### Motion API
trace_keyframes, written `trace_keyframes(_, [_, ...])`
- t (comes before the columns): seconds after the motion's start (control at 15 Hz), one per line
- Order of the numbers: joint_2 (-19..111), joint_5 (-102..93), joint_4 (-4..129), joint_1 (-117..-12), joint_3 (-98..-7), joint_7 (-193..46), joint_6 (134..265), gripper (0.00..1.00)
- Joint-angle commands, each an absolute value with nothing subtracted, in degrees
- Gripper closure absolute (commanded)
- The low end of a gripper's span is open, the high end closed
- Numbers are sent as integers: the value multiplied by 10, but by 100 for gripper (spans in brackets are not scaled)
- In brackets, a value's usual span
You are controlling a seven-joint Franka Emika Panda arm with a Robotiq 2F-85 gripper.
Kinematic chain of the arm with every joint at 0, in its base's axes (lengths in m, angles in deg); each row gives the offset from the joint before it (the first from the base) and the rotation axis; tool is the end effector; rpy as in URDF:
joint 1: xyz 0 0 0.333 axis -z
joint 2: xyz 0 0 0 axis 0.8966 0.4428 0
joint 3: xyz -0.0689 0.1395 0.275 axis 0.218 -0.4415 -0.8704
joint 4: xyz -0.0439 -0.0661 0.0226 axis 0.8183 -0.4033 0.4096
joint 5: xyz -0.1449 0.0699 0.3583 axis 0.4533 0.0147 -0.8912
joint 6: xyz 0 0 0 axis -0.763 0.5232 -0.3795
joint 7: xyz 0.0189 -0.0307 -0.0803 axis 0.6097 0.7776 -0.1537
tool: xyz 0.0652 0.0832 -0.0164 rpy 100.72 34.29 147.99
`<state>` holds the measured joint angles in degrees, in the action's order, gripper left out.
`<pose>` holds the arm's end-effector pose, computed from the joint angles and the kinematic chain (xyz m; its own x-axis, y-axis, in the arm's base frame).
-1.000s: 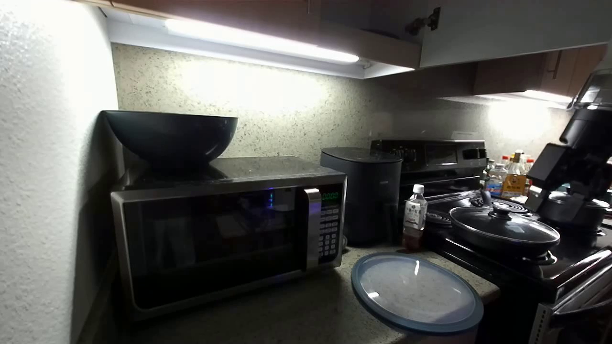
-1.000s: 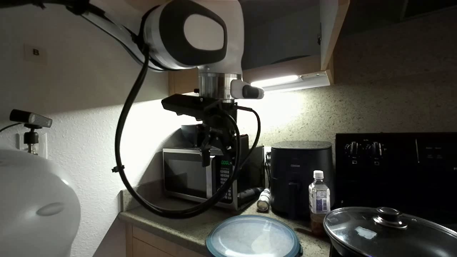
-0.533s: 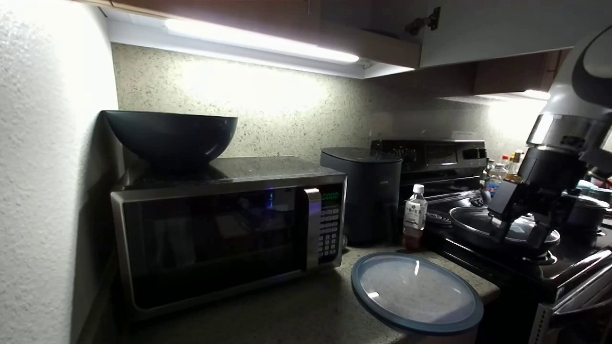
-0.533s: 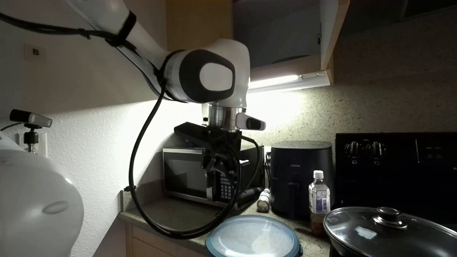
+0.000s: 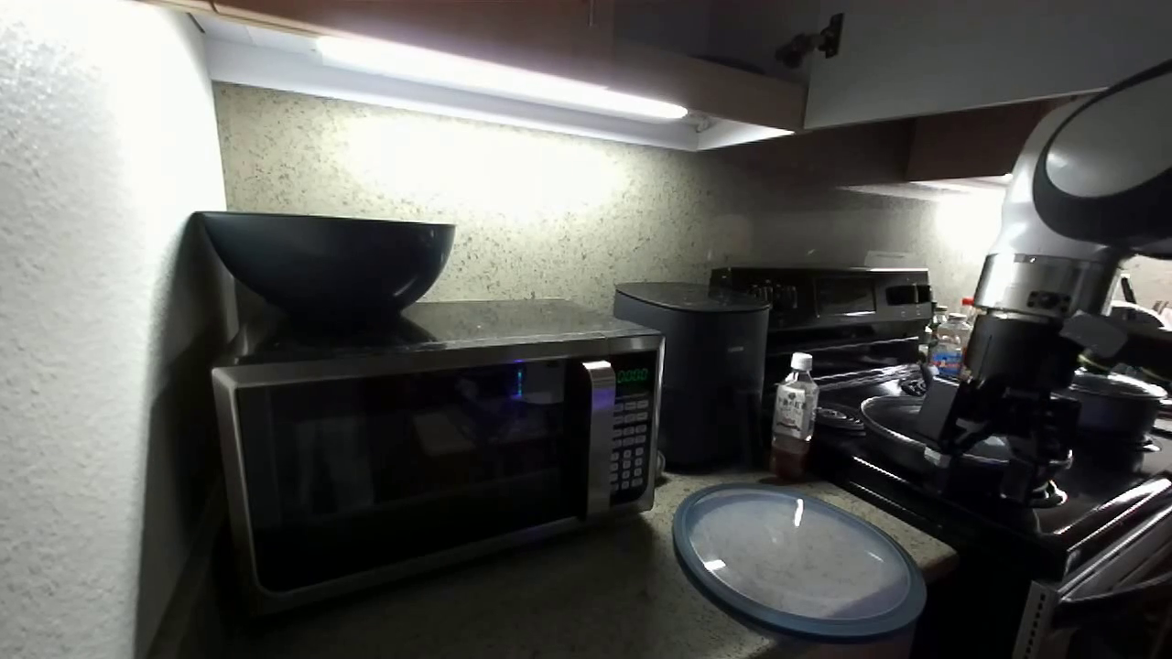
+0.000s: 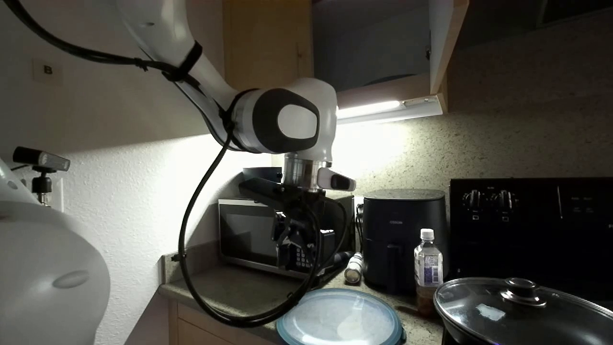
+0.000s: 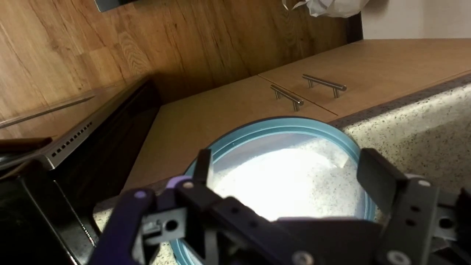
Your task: Pick up the lid and put it in the top cabinet
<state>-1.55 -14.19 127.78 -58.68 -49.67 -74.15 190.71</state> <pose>0.3466 -0.0642 0.3756 0.9504 -0.3095 -0.0306 -0.3105 -0.9391 -0.1470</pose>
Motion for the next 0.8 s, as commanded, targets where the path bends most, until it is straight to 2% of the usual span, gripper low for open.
trace_keyframes(0.0, [21,-143,1287,-582,-517,-718,1940,0])
trace_keyframes(0.73, [209,-147,1252,-585,-535,-610,2012,0])
